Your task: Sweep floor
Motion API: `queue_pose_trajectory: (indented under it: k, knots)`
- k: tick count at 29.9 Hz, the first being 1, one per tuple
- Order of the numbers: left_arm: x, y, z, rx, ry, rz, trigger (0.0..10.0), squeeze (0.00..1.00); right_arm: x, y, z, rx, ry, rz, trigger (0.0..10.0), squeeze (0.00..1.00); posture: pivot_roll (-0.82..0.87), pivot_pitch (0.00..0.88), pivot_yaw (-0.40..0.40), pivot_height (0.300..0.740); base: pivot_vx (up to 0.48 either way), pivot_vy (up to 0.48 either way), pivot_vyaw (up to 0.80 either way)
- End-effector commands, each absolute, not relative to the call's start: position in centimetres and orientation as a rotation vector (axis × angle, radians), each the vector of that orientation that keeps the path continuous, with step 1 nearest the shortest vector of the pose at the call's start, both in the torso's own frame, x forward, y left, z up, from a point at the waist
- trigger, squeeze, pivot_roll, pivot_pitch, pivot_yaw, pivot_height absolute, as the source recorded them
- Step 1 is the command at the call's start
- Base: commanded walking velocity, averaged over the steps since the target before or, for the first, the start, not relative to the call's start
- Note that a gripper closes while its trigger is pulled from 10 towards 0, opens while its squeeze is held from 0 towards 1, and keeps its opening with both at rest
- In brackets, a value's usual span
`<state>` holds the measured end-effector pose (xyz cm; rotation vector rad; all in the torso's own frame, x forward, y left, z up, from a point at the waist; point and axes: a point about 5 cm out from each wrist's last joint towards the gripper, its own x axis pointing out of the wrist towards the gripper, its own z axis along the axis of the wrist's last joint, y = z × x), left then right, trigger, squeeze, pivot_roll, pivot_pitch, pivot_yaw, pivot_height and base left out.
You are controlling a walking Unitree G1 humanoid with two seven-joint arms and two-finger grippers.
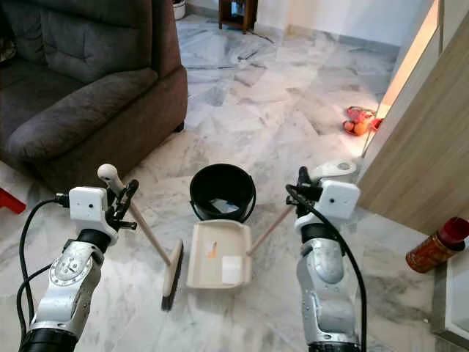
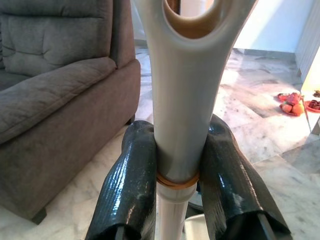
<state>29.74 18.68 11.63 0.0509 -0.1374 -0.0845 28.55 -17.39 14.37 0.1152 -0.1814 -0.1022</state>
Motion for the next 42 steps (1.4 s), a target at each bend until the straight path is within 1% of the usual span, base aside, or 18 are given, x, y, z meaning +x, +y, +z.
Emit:
queue_pose_trajectory:
  k: [1,10,13,15,18,21,25,27,34,39,42]
  knots:
    - [29.8,18.8,12.3,0.062,-0.174,-0.086,10.0,0.00,27.9,-17.6,16.2,0.115,-0.247,-0.083,10.0,0.00,0.03,0.117,-0.001,0.740,0.000,0.000,0.00]
    - [29.9,18.8,12.2,0.061,-0.170,-0.089,10.0,0.00,26.1,-18.8,17.2,0.047,-0.232,-0.081,10.0,0.00,0.03,0.114,0.000,0.740,0.000,0.000,0.00]
    - [29.9,18.7,12.2,0.060,-0.169,-0.093,10.0,0.00,25.8,-18.7,17.8,0.046,-0.243,-0.071,10.0,0.00,0.02,0.112,0.002,0.740,0.000,0.000,0.00]
    - [30.0,18.7,12.2,0.059,-0.168,-0.097,10.0,0.00,25.4,-18.3,18.9,0.058,-0.255,-0.032,10.0,0.00,0.02,0.110,0.002,0.740,0.000,0.000,0.00]
    - [30.0,18.6,12.2,0.058,-0.169,-0.098,10.0,0.00,25.4,-18.4,19.6,0.102,-0.277,-0.038,10.0,0.00,0.02,0.107,0.003,0.740,0.000,0.000,0.00]
    - [30.0,18.6,12.2,0.059,-0.168,-0.101,10.0,0.00,25.5,-18.2,21.5,0.174,-0.329,-0.040,10.0,0.00,0.02,0.107,0.003,0.740,0.000,0.000,0.00]
    - [30.0,18.6,12.2,0.059,-0.167,-0.101,10.0,0.00,25.6,-18.0,22.4,0.197,-0.354,-0.036,10.0,0.00,0.02,0.107,0.003,0.740,0.000,0.000,0.00]
    - [30.0,18.7,12.2,0.059,-0.167,-0.099,10.0,0.00,25.7,-17.6,23.6,0.199,-0.385,-0.023,10.0,0.00,0.03,0.101,0.004,0.740,0.000,0.000,0.00]
    - [30.0,18.6,12.2,0.059,-0.170,-0.099,10.0,0.00,25.7,-17.7,24.7,0.203,-0.406,-0.017,10.0,0.00,0.03,0.099,0.003,0.740,0.000,0.000,0.00]
    - [30.1,18.6,12.4,0.050,-0.187,-0.089,10.0,0.00,26.3,-17.7,26.3,0.242,-0.466,-0.045,10.0,0.00,0.03,0.097,0.003,0.740,0.000,0.000,0.00]
    - [30.1,18.6,12.4,0.053,-0.184,-0.094,10.0,0.00,26.7,-17.4,26.3,0.272,-0.473,-0.048,10.0,0.00,0.03,0.097,0.003,0.740,0.000,0.000,0.00]
